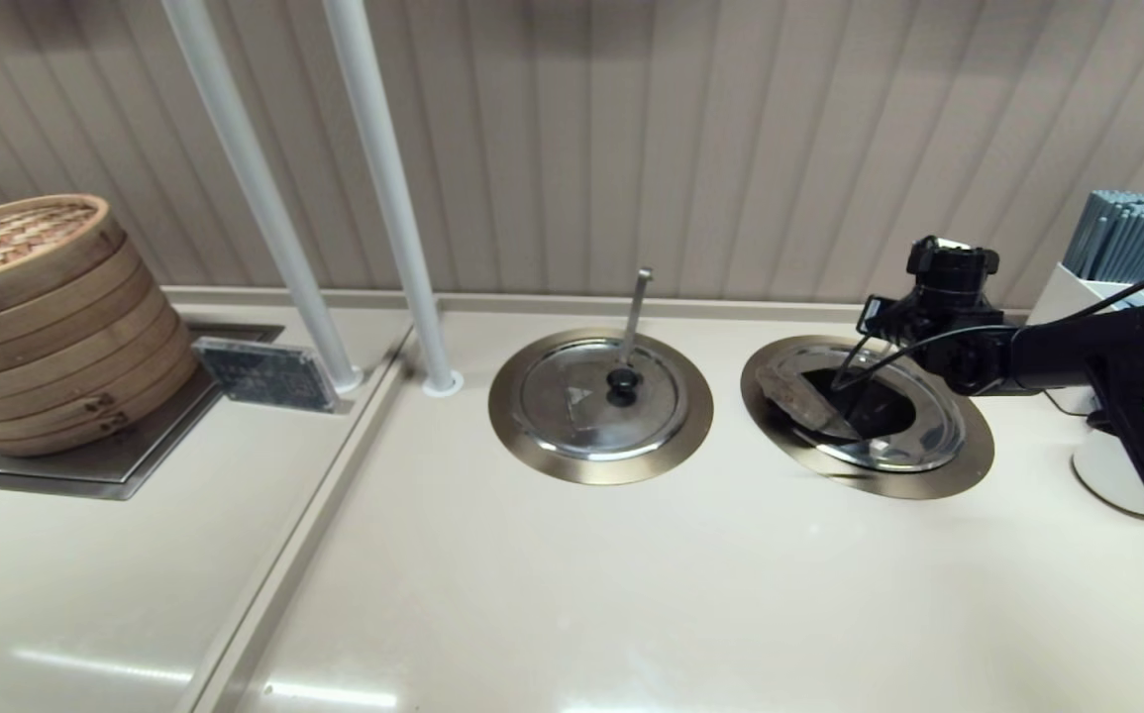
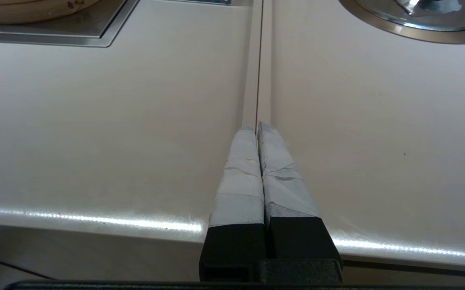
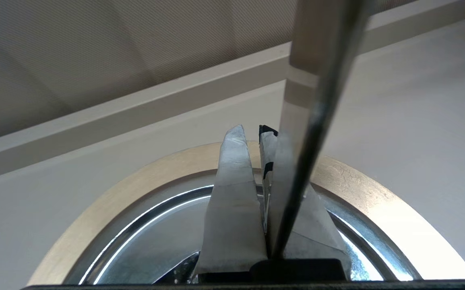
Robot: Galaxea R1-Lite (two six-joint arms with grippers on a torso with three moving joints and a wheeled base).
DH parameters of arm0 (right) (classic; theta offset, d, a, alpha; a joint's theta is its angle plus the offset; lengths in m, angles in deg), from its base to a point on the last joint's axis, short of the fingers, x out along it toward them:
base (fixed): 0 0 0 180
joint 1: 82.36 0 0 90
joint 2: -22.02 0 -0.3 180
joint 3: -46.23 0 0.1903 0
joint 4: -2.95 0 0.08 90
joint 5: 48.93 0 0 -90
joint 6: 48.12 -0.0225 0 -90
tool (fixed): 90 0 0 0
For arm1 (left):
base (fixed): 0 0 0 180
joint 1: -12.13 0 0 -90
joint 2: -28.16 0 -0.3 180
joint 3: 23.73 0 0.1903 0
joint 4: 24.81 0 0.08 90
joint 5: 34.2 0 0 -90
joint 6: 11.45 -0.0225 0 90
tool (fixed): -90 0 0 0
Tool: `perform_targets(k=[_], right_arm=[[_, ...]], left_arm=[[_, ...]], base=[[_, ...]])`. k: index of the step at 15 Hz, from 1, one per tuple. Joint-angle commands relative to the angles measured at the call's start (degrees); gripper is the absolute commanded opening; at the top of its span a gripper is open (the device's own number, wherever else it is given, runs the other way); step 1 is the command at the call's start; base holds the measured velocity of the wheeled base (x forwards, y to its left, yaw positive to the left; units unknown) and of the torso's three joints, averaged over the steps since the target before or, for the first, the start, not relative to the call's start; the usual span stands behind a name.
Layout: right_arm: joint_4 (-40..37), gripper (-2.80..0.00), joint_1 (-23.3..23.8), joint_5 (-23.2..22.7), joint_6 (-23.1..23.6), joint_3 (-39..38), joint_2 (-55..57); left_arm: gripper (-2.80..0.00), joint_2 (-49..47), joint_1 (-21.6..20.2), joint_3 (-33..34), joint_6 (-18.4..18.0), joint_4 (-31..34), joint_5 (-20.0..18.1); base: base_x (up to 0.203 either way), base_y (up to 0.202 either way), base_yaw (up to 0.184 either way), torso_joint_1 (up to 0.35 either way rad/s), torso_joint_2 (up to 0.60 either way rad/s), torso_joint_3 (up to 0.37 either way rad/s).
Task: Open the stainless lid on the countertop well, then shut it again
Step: Stir with a spoon
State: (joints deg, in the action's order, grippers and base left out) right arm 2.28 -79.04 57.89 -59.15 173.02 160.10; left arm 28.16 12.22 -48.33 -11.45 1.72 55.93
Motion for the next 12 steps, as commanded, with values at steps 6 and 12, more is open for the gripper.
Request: perform_targets(k=[6,12], right_arm=[[0.0,-2.80,-2.4,-9.4,4.5,-12.6,-11.6],[0.5,-2.80,-0.6,-4.0,9.3,-8.7,-6.1]], left_arm=[[-2.80,0.0,0.0,0.0,0.0,0.0,0.0],[-2.80,0.0,0.0,0.0,0.0,0.0,0.0]], base=[[0.000,0.000,0.000,0.000,0.00,0.000],[0.000,0.000,0.000,0.000,0.00,0.000]])
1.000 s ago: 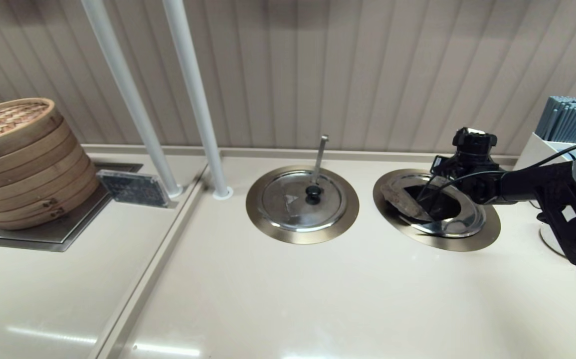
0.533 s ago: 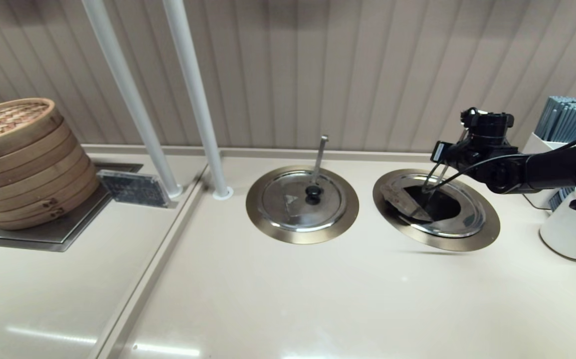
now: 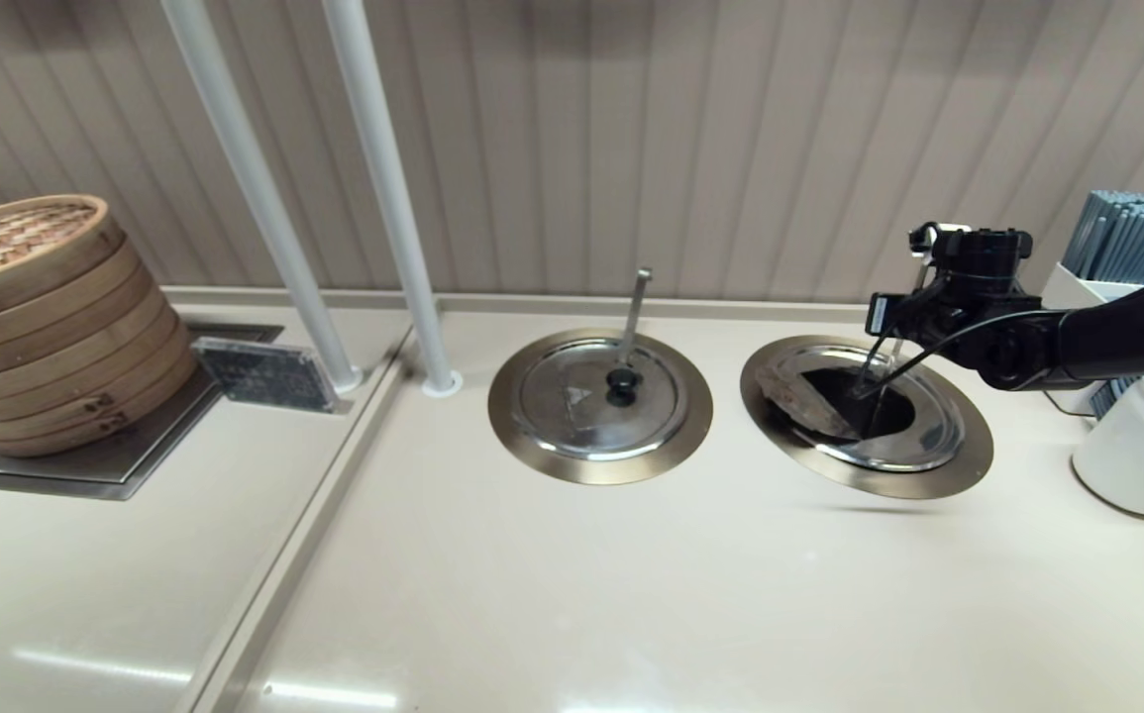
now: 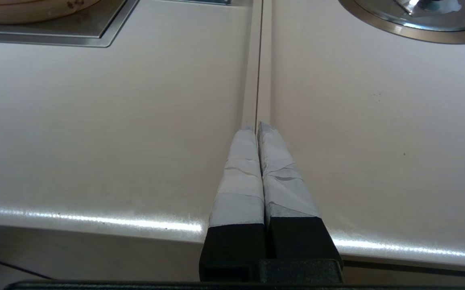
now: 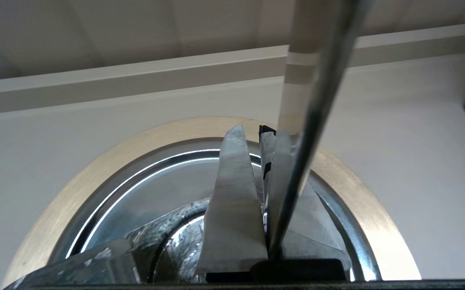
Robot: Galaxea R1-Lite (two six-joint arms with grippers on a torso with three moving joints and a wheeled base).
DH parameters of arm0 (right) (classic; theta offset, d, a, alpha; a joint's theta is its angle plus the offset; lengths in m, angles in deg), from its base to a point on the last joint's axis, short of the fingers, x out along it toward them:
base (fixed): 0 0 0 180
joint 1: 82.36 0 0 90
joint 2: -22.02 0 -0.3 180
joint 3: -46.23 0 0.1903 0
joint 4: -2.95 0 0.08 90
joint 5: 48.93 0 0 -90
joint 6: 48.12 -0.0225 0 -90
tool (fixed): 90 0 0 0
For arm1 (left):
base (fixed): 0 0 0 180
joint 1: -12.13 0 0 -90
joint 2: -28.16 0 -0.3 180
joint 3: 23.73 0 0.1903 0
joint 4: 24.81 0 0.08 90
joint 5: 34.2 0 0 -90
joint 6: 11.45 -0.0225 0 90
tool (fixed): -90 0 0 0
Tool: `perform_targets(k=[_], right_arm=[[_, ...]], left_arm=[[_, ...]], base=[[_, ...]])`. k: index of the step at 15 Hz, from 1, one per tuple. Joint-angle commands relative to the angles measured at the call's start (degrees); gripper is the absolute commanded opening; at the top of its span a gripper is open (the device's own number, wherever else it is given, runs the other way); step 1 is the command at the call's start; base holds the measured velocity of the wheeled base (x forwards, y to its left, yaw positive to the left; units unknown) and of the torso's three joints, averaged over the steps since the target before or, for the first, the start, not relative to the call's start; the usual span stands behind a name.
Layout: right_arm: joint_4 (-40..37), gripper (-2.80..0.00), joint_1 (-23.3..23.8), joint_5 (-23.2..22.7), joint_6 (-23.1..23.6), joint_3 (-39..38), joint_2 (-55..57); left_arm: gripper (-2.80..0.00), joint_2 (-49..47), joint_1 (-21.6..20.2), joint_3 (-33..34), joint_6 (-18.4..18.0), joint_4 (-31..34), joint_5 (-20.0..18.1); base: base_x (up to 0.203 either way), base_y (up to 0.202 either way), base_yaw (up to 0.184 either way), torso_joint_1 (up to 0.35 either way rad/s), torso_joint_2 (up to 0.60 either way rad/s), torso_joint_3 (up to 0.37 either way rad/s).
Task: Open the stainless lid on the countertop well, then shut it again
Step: Stir with a spoon
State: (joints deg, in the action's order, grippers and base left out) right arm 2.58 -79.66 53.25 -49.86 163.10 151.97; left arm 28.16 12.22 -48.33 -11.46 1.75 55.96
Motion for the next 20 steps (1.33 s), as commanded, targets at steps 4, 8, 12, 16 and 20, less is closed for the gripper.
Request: perform_targets(k=[4,8,12,16,20], right_arm=[[3.1,-2.80,-0.3,1.3,-1.6,2.0,2.2],[4.3,-2.80,-1.6,1.0,-4.9,1.7,1.4],[3.9,-2.80,-1.7,-2.3,-5.2,-1.5,-1.9],[1.1,-2.80,-1.3,-3.1,-2.2,-2.7,-2.1],[1.1,-2.80,0.1,-1.8,1.0,-1.5,0.7]], left_arm=[[-2.80,0.0,0.0,0.0,0.0,0.0,0.0],[-2.80,0.0,0.0,0.0,0.0,0.0,0.0],[-2.80,0.0,0.0,0.0,0.0,0.0,0.0],[-2.80,0.0,0.0,0.0,0.0,0.0,0.0],[-2.80,0.0,0.0,0.0,0.0,0.0,0.0]], base=[[0.000,0.000,0.000,0.000,0.00,0.000],[0.000,0.000,0.000,0.000,0.00,0.000],[0.000,0.000,0.000,0.000,0.00,0.000],[0.000,0.000,0.000,0.000,0.00,0.000],[0.000,0.000,0.000,0.000,0.00,0.000]])
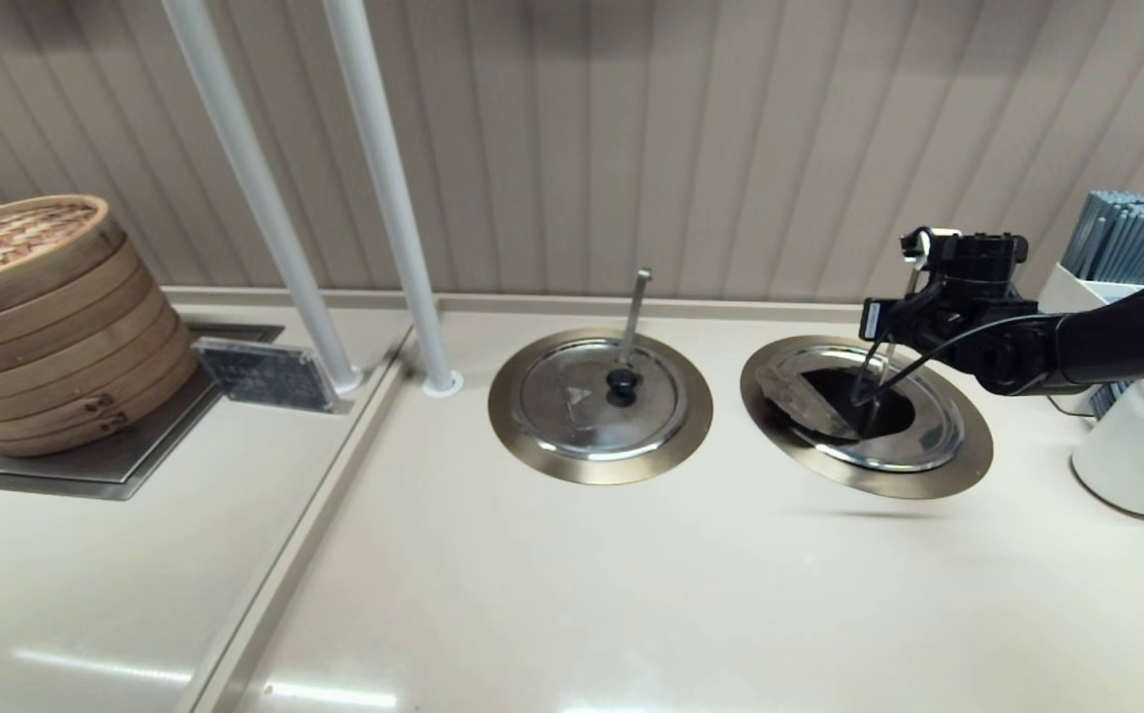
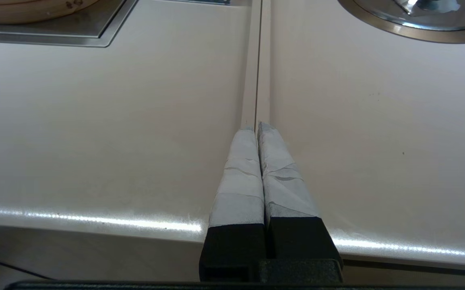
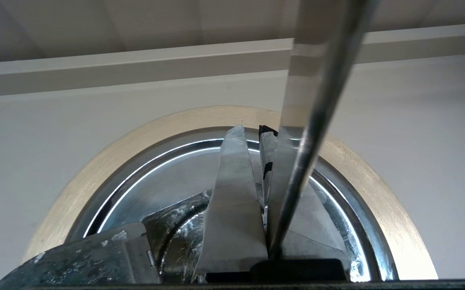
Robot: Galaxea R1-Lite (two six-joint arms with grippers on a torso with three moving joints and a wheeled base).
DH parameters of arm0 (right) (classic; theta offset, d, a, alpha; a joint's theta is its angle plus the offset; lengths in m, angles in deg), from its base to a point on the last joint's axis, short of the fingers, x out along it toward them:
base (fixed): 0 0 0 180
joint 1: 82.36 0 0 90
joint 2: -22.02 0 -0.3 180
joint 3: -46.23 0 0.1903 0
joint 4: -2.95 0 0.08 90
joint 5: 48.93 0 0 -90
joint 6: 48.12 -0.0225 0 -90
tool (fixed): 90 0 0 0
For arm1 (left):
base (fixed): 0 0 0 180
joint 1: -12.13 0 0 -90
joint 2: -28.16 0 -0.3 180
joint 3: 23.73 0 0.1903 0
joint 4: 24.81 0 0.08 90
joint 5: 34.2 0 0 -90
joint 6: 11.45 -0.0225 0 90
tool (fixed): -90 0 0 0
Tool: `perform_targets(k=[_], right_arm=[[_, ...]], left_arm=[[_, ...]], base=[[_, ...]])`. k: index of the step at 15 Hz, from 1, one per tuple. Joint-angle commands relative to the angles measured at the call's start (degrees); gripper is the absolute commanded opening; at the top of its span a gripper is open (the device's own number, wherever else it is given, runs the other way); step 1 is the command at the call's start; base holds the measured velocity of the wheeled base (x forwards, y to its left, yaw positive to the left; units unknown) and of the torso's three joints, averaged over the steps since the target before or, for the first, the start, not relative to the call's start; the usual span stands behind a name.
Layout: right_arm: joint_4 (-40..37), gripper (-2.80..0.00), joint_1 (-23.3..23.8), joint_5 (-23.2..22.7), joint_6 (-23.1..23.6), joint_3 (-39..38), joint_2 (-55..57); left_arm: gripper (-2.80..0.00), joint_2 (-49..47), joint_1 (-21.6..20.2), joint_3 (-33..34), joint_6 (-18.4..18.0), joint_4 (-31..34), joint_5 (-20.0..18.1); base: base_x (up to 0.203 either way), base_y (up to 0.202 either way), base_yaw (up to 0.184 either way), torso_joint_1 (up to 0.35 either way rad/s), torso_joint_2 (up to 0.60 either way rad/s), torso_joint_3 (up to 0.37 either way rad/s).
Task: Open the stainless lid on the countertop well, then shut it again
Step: Stir with a spoon
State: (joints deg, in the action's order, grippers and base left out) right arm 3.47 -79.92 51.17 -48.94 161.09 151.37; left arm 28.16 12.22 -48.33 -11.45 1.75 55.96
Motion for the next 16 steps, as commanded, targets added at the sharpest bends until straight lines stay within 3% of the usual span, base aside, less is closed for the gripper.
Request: perform_targets(k=[1,5,8,10,13,16], right_arm=[[0.3,-2.80,0.4,1.4,0.1,1.6,2.2],[5.2,-2.80,-0.1,5.1,-4.1,5.6,4.8],[6.1,-2.80,-1.3,4.6,-8.3,5.3,3.6],[5.7,-2.80,-1.5,1.2,-9.4,3.4,2.2],[2.0,-2.80,-0.1,-3.5,-7.2,0.2,-0.8],[3.0,-2.80,1.9,0.7,0.1,1.3,1.8]], left_arm=[[-2.80,0.0,0.0,0.0,0.0,0.0,0.0],[-2.80,0.0,0.0,0.0,-0.1,0.0,0.0],[-2.80,0.0,0.0,0.0,0.0,0.0,0.0],[-2.80,0.0,0.0,0.0,0.0,0.0,0.0],[-2.80,0.0,0.0,0.0,0.0,0.0,0.0],[-2.80,0.0,0.0,0.0,0.0,0.1,0.0]], base=[[0.000,0.000,0.000,0.000,0.00,0.000],[0.000,0.000,0.000,0.000,0.00,0.000],[0.000,0.000,0.000,0.000,0.00,0.000],[0.000,0.000,0.000,0.000,0.00,0.000],[0.000,0.000,0.000,0.000,0.00,0.000],[0.000,0.000,0.000,0.000,0.00,0.000]])
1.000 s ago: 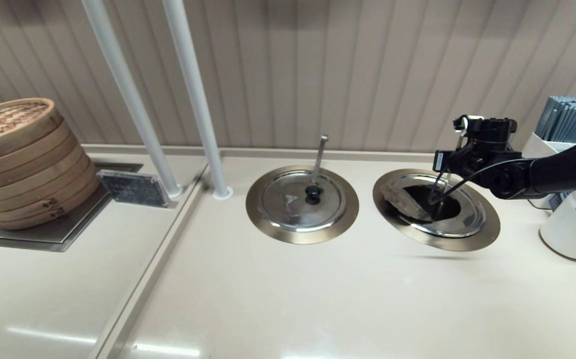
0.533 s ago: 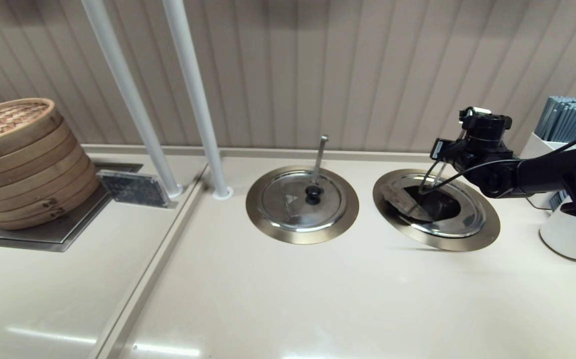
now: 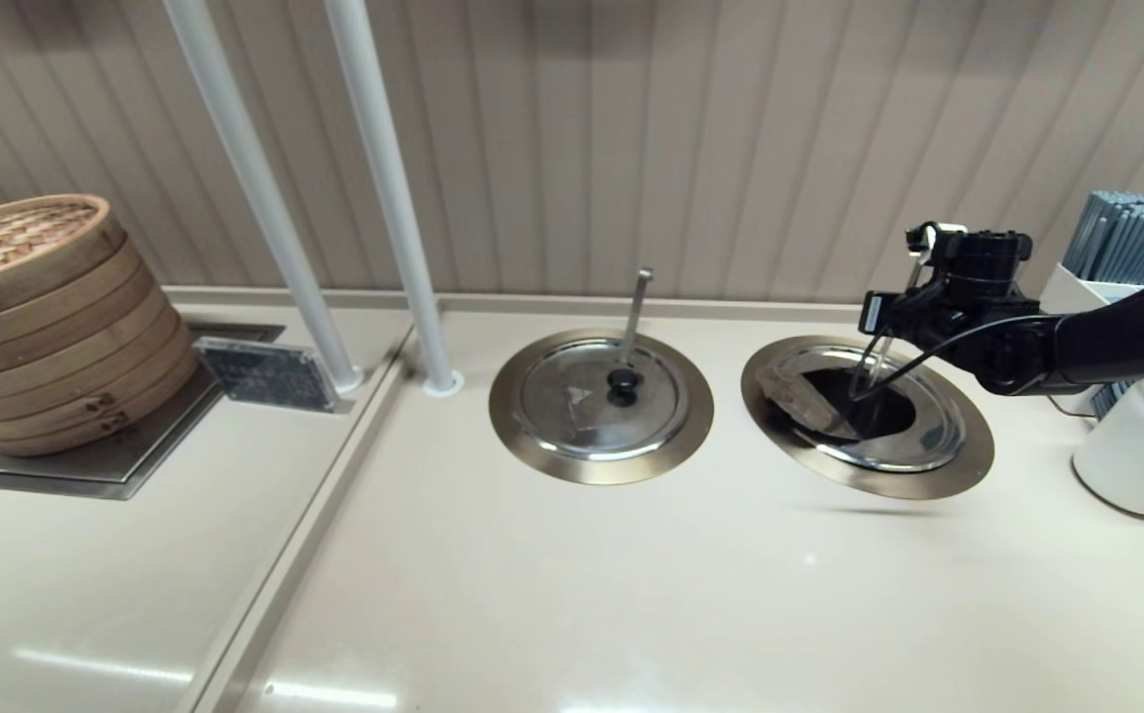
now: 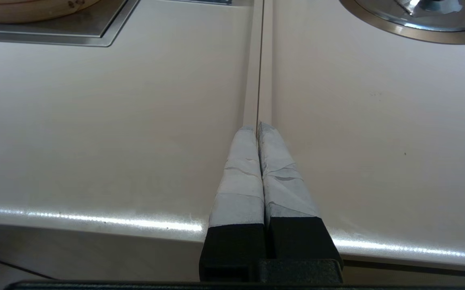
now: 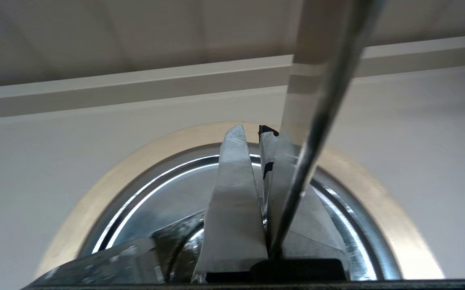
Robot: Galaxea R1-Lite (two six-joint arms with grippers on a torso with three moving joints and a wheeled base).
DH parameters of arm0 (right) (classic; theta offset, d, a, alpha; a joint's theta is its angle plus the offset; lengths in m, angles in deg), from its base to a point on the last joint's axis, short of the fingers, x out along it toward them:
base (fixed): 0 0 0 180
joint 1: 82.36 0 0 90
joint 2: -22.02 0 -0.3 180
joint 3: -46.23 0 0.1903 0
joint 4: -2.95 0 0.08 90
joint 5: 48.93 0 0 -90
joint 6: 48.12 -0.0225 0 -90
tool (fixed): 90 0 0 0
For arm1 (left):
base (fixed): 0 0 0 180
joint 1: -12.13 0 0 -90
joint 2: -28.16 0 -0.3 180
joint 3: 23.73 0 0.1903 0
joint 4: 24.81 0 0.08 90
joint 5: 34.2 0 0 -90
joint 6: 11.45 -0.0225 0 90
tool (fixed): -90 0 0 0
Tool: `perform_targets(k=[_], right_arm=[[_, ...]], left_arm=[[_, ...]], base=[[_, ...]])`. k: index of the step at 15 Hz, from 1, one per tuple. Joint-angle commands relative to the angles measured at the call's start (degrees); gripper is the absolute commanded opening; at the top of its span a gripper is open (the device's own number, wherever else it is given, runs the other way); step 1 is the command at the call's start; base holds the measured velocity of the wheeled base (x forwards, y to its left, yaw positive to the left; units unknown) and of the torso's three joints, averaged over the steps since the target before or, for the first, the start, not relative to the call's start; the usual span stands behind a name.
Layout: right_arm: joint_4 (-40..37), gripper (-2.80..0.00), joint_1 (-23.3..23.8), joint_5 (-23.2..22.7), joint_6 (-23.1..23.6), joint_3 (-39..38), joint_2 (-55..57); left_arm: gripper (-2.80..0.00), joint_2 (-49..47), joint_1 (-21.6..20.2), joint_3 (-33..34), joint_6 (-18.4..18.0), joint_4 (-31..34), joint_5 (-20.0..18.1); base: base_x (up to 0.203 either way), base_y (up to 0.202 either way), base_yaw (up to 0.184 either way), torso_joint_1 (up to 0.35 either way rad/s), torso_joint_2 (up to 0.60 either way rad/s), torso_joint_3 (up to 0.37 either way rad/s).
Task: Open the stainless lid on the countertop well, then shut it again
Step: Stir with a spoon
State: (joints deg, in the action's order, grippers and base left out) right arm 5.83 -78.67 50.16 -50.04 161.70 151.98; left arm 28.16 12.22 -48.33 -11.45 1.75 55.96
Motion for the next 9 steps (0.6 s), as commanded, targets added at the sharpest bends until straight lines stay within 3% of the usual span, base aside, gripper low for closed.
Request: perform_targets(k=[1,3,9], right_arm=[[2.3,-2.80,0.7,4.4,1.9,3.0,3.2],[4.6,-2.80,0.5,7.9,2.0,6.3,5.6],[4.5,-2.80,-2.0,6.0,-4.8,5.0,3.5]], left_arm=[[-2.80,0.0,0.0,0.0,-0.1,0.0,0.0],[-2.80,0.0,0.0,0.0,0.0,0.1,0.0],[-2.80,0.0,0.0,0.0,0.0,0.0,0.0]], base=[[0.000,0.000,0.000,0.000,0.00,0.000],[0.000,0.000,0.000,0.000,0.00,0.000],[0.000,0.000,0.000,0.000,0.00,0.000]])
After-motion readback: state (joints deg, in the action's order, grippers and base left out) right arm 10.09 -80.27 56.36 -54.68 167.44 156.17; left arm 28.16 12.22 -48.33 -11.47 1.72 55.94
